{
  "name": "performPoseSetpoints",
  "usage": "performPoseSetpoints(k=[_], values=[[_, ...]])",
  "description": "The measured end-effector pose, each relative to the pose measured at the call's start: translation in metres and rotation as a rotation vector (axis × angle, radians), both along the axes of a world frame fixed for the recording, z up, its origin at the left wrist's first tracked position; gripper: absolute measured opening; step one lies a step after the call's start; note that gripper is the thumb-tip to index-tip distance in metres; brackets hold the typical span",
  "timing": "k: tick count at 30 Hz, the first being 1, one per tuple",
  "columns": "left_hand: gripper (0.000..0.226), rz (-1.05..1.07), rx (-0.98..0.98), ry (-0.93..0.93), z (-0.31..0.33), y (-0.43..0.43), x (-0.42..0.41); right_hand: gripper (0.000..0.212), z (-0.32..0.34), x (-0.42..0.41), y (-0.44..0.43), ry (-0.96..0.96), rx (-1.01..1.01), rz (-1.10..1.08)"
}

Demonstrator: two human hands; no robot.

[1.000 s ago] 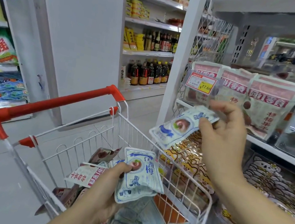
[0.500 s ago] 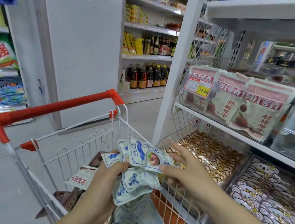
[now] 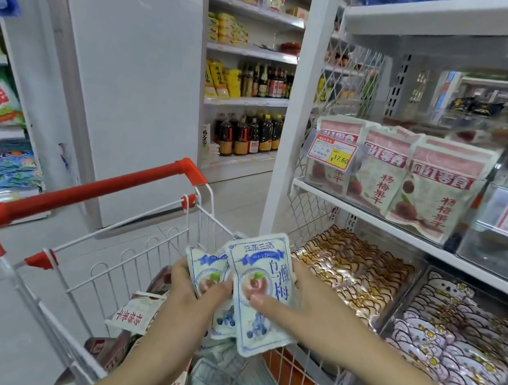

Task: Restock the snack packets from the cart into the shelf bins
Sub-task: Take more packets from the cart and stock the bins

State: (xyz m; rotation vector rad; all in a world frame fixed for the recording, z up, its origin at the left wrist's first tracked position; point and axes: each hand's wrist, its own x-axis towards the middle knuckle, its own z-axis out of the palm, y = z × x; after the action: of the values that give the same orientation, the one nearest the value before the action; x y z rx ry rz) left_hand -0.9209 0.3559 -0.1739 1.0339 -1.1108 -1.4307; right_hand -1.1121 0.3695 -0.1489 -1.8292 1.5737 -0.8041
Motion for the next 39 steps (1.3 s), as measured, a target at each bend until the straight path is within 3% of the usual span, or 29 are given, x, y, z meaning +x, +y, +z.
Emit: performPoseSetpoints(k=[3, 5, 7, 12, 15, 18, 20, 21, 23, 24, 27, 29, 31, 37, 39], values=[[0.041, -0.025, 0.019, 0.01, 0.003, 0.001, -0.009, 0.063, 0.001, -0.002, 0.001, -0.053, 0.023, 0.019], [0.051, -0.039, -0.029, -0.072, 0.008, 0.001, -0.016, 0.048, 0.005, -0.005, 0.004, -0.114, 0.047, -0.012], [0.052, -0.046, -0.091, -0.128, 0.014, 0.002, -0.024, 0.035, 0.012, -0.013, 0.009, -0.254, 0.08, -0.055], [0.031, -0.161, -0.207, -0.106, 0.04, 0.004, -0.056, 0.036, 0.043, -0.032, 0.02, -0.814, 0.121, -0.137], [0.037, -0.234, -0.25, -0.044, 0.069, 0.006, -0.078, 0.041, 0.068, -0.051, 0.027, -0.84, 0.014, -0.149], [0.08, -0.311, -0.402, -0.15, 0.105, 0.005, -0.106, 0.053, 0.097, -0.072, 0.039, -0.769, -0.116, -0.187], [0.102, -0.345, -0.505, -0.308, 0.132, 0.007, -0.126, 0.036, 0.12, -0.09, 0.045, -0.72, -0.227, -0.252], [0.1, -0.359, -0.547, -0.333, 0.145, 0.006, -0.136, 0.041, 0.134, -0.099, 0.05, -0.708, -0.261, -0.256], [0.081, -0.414, -0.652, -0.328, 0.17, 0.001, -0.154, 0.08, 0.158, -0.116, 0.054, -0.646, -0.316, -0.286], [0.076, -0.437, -0.702, -0.343, 0.182, -0.001, -0.164, 0.09, 0.169, -0.124, 0.057, -0.637, -0.342, -0.31], [0.068, -0.452, -0.819, -0.361, 0.212, -0.009, -0.194, 0.047, 0.199, -0.152, 0.066, -0.573, -0.43, -0.394], [0.069, -0.452, -0.871, -0.386, 0.223, -0.016, -0.218, 0.039, 0.216, -0.174, 0.074, -0.417, -0.469, -0.379], [0.073, -0.461, -0.892, -0.447, 0.226, -0.022, -0.24, 0.04, 0.226, -0.198, 0.081, -0.192, -0.473, -0.37], [0.077, -0.594, -0.872, -0.636, 0.229, -0.036, -0.297, 0.074, 0.233, -0.254, 0.088, 0.284, -0.353, -0.53], [0.083, -0.64, -0.895, -0.739, 0.235, -0.041, -0.309, 0.07, 0.232, -0.262, 0.087, 0.416, -0.329, -0.55]])
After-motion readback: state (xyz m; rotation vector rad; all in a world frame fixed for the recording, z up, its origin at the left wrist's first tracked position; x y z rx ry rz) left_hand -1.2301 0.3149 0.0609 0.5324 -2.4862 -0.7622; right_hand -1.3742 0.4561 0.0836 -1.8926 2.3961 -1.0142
